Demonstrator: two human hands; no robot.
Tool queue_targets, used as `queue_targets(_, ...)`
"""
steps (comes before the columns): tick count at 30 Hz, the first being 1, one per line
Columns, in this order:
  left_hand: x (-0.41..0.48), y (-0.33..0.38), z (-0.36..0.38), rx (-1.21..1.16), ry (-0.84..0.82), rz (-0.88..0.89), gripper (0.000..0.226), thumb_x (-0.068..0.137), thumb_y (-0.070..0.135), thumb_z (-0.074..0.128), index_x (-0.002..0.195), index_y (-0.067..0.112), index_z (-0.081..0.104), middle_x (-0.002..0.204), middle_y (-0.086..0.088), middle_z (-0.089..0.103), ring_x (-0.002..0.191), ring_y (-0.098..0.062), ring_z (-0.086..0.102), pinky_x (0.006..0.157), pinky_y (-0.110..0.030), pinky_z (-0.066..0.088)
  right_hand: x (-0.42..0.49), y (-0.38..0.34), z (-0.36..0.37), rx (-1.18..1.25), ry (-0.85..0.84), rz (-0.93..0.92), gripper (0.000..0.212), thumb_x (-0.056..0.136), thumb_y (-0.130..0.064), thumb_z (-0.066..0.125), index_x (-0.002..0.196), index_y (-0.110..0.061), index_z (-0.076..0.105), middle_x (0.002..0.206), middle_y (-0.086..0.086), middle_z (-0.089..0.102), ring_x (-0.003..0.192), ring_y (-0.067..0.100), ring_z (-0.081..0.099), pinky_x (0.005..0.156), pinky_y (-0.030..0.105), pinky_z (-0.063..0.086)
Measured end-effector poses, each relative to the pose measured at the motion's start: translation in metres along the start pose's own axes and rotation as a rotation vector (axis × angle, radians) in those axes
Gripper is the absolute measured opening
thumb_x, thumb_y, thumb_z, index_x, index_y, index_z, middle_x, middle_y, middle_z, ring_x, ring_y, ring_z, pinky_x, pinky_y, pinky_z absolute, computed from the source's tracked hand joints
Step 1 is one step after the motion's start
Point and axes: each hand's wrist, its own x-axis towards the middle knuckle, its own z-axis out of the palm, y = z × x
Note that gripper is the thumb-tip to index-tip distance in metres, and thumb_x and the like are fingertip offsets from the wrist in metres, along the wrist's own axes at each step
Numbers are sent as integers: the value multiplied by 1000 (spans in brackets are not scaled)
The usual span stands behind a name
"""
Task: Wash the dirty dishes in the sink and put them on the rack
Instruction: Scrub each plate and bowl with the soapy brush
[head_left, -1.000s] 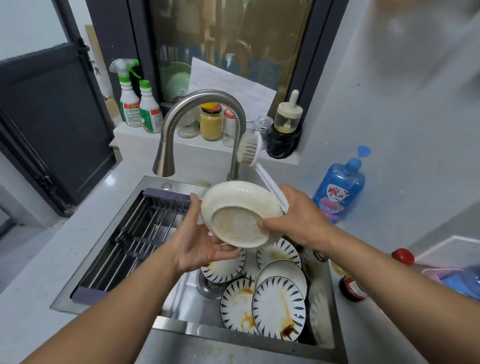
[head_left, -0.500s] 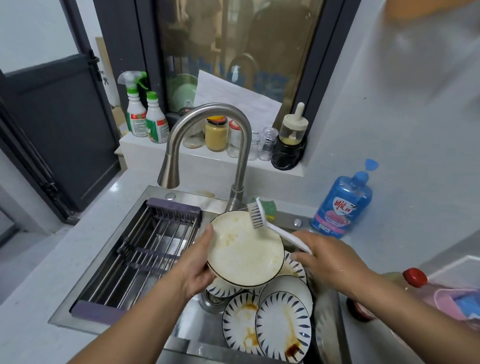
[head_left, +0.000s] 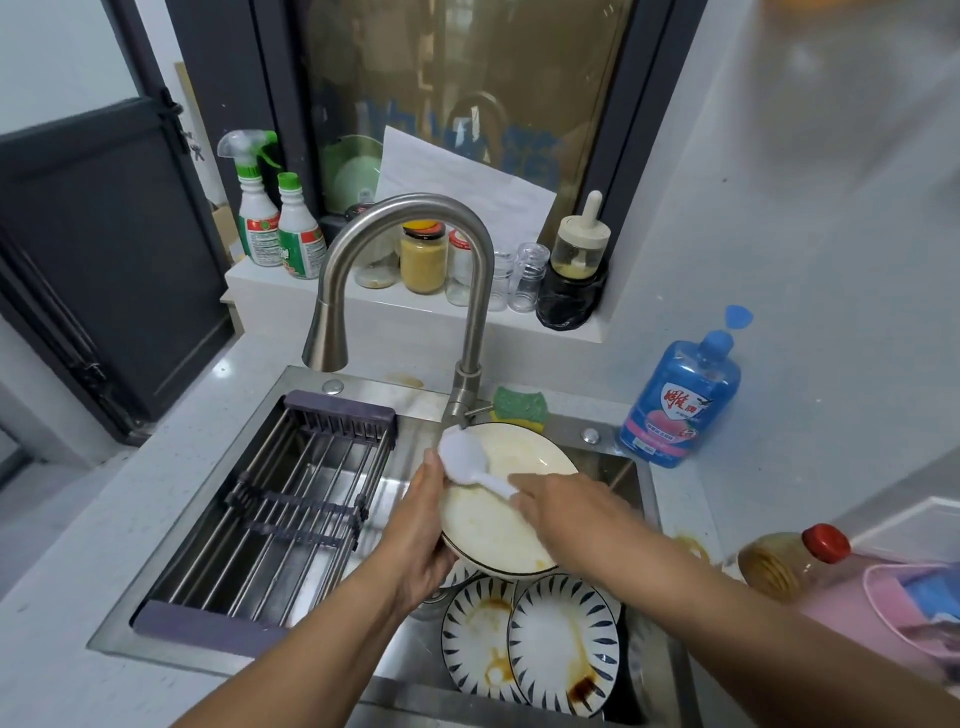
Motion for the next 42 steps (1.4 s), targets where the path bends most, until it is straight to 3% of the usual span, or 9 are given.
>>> queue_targets(3, 6, 6, -8, -69, 46, -29, 86, 84, 79, 44, 125, 6, 63, 108, -22, 75, 92, -37, 74, 71, -46, 65, -6, -1, 4, 138, -109, -77, 30, 108, -40, 39, 122, -27, 63, 94, 3, 68, 75, 20, 59, 64, 35, 44)
queue_targets(6, 9, 8, -14, -11, 84, 45, 65, 90, 70, 49, 117, 13, 62, 81, -10, 77, 70, -26, 73, 64, -37, 60, -14, 4, -4, 77, -196, -159, 31, 108, -40, 39, 108, -22, 64, 86, 5, 64, 68, 16, 50, 60, 33, 36)
queue_targets(11, 15, 18, -23, 140, 16, 141, 39, 105, 48, 42, 135, 27, 58, 110, -5, 78, 98, -28, 75, 75, -45, 62, -29, 29, -22, -184, -286, -127, 28, 104, -47, 42, 114, -33, 63, 99, -4, 69, 88, 18, 65, 77, 40, 54)
queue_targets(16, 20, 31, -27, 296, -73, 90, 44, 102, 49, 51, 139, 27, 58, 123, -8, 73, 110, -30, 71, 92, -54, 58, -14, 48, -34, -539, 10, -64, 22, 107, -30, 41, 124, -35, 54, 110, 1, 64, 95, 26, 67, 63, 32, 45)
queue_targets(20, 22, 36, -19, 469, -167, -7, 43, 100, 56, 53, 135, 32, 60, 123, -7, 73, 110, -30, 72, 98, -54, 55, 9, 38, -29, -653, 299, -271, 49, 95, -18, 61, 140, -34, 48, 100, 6, 61, 81, 29, 66, 52, 31, 39)
queue_targets(24, 22, 42, -27, 518, -207, 104, 37, 106, 43, 48, 138, 29, 60, 128, -8, 71, 116, -30, 69, 100, -51, 55, 18, 47, -17, -585, 235, -208, 58, 104, -15, 43, 155, -38, 27, 121, 9, 56, 102, 33, 64, 67, 38, 45)
queue_targets(29, 27, 30, -38, 551, -59, 273, 30, 102, 40, 58, 130, 36, 66, 132, 4, 68, 124, -22, 63, 110, -50, 47, 2, 64, 13, -434, 9, -121, 22, 108, -34, 40, 128, -37, 51, 104, 1, 60, 89, 27, 64, 67, 36, 49)
queue_targets(34, 27, 8, -36, 657, 51, 402, 27, 105, 32, 55, 129, 36, 66, 133, 14, 63, 122, -5, 57, 102, -23, 44, -8, 43, 58, -65, -228, -165, 30, 105, -43, 44, 129, -38, 60, 98, -6, 66, 85, 18, 62, 75, 36, 54)
queue_targets(42, 29, -8, -78, 726, 100, 302, 27, 108, 24, 49, 125, 26, 69, 119, 3, 73, 110, -18, 68, 92, -34, 55, 12, 48, 69, 90, 117, -61, 26, 108, -39, 41, 129, -37, 56, 77, -5, 60, 64, 15, 58, 57, 35, 48)
